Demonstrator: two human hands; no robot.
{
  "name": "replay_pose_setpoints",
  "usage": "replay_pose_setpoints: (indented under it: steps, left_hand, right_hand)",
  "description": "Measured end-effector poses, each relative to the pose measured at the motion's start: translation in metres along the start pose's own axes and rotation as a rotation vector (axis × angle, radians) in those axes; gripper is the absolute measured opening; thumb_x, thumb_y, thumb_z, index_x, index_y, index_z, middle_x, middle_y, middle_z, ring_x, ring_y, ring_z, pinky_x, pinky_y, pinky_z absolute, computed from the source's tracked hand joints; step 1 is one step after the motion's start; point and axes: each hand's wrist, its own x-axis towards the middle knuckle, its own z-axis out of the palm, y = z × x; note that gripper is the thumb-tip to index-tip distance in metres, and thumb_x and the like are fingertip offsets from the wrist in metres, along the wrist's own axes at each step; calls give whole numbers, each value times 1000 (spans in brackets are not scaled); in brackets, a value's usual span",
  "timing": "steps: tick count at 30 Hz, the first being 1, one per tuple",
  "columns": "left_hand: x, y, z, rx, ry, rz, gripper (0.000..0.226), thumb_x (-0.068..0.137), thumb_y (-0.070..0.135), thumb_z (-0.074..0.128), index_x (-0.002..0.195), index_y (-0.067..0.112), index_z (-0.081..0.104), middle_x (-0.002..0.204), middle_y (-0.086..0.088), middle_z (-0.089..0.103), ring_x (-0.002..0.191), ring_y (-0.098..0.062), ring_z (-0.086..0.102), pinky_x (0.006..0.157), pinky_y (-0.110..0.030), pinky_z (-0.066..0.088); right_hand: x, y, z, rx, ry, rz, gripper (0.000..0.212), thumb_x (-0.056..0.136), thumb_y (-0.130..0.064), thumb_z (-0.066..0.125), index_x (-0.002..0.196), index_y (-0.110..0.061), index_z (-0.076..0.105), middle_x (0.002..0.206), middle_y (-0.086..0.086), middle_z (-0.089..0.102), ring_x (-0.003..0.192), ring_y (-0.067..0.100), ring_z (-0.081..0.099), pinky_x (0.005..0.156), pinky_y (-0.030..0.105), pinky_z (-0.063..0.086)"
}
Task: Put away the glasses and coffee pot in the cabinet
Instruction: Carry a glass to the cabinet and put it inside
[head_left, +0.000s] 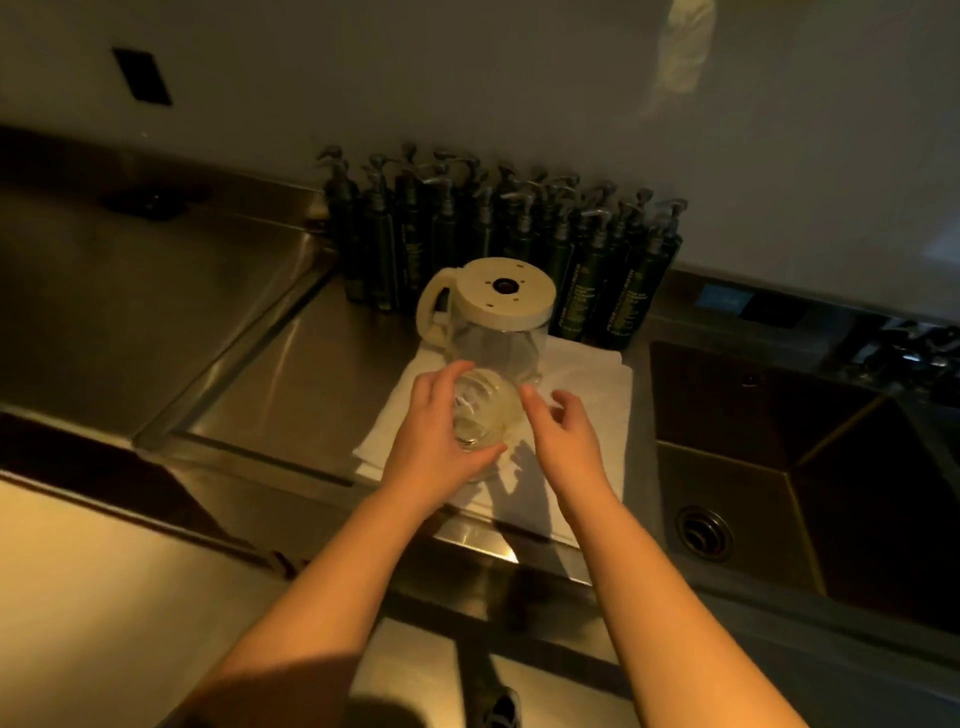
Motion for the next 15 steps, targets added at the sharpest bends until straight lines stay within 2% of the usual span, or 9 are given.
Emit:
replay_pose_setpoints:
  steps: [2, 4, 7, 9, 11, 13, 15]
  left_hand:
    - [-17, -5, -27, -24, 72, -31, 89, 65, 26, 86, 136, 33, 34, 137, 6, 35, 115, -2, 38, 84, -9, 34]
    - [-34, -12, -54, -58, 144, -71, 90, 65, 27, 87, 135, 34, 32, 138, 8, 36, 118, -3, 39, 83, -7, 33]
    - [-60, -25, -91, -47, 241, -138, 94, 62, 28, 88, 135, 36, 28, 139, 5, 41, 122, -9, 44, 84, -9, 34]
    - [-77, -35, -116, -46, 289, -179, 98, 59, 29, 90, 131, 43, 24, 139, 5, 42, 124, -11, 45, 85, -10, 34]
    - [-94, -44, -143, -56, 311, -229, 100, 57, 33, 91, 125, 52, 21, 138, 7, 42, 125, -13, 44, 90, -19, 38]
    - [-111, -51, -169, -60, 326, -267, 99, 55, 39, 91, 119, 58, 18, 138, 10, 41, 125, -13, 43, 96, -27, 39]
    - [-128, -59, -193, -67, 366, -287, 98, 55, 42, 90, 119, 60, 17, 138, 11, 42, 125, -12, 45, 98, -29, 41]
  right_hand:
    - [-16, -7, 23, 44, -142, 154, 66, 83, -69, 48, 119, -14, 58, 115, 10, 66, 105, 24, 63, 97, 42, 49]
    - [-32, -16, 49, 183, -346, 253, 71, 80, -74, 45, 110, -12, 63, 101, 11, 72, 93, 25, 69, 91, 43, 54]
    - [-52, -28, 91, 399, -558, 307, 69, 81, -67, 51, 119, -10, 57, 109, 13, 70, 93, 24, 71, 83, 39, 57]
    - [-67, -38, 117, 453, -616, 299, 61, 84, -57, 57, 121, -9, 58, 109, 11, 71, 96, 24, 70, 76, 35, 57]
    - [-80, -46, 141, 441, -651, 249, 50, 87, -49, 59, 117, -9, 61, 103, 9, 73, 92, 22, 71, 68, 29, 56]
    - [-90, -51, 166, 344, -674, 163, 46, 85, -47, 63, 115, -12, 63, 100, 6, 73, 80, 17, 72, 62, 25, 53]
    - [-99, -57, 190, 259, -690, 70, 47, 82, -43, 68, 118, -13, 60, 102, 4, 69, 65, 9, 66, 55, 21, 50]
